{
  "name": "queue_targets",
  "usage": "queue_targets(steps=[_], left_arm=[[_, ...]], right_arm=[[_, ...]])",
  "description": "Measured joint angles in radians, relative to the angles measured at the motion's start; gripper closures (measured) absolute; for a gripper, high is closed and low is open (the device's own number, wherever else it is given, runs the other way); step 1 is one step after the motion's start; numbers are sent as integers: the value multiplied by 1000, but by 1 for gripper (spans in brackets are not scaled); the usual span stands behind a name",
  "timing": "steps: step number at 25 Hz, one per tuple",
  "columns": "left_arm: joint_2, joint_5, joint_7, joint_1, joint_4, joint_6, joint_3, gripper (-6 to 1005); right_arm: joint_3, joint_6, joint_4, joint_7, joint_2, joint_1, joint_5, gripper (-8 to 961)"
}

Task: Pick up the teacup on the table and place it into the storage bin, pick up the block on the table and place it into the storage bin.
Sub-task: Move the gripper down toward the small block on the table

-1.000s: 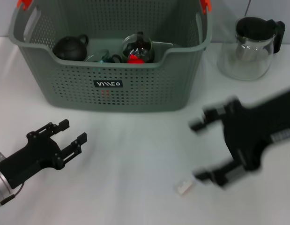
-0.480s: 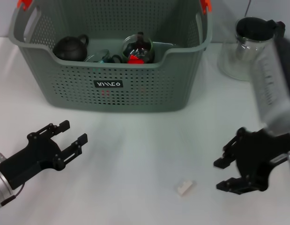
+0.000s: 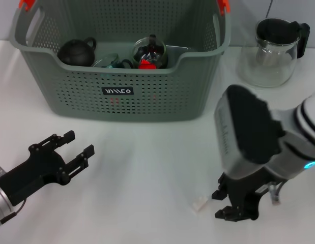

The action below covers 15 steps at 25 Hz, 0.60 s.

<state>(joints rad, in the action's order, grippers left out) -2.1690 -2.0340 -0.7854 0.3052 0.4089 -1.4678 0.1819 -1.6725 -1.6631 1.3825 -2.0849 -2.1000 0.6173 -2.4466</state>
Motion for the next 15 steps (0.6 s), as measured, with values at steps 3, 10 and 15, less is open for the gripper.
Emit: queue_targets(steps=[3, 10, 15], left_arm=[[0, 0, 0, 0, -5, 4, 1, 370], [0, 0, 0, 0, -11, 11, 3, 371], [0, 0, 0, -2, -12, 11, 4, 371]], right_arm=[[-39, 46, -40, -2, 0, 17, -3, 601], [-91, 165, -96, 4, -1, 32, -5, 603], [-117, 210, -148, 6, -2, 56, -6, 604]])
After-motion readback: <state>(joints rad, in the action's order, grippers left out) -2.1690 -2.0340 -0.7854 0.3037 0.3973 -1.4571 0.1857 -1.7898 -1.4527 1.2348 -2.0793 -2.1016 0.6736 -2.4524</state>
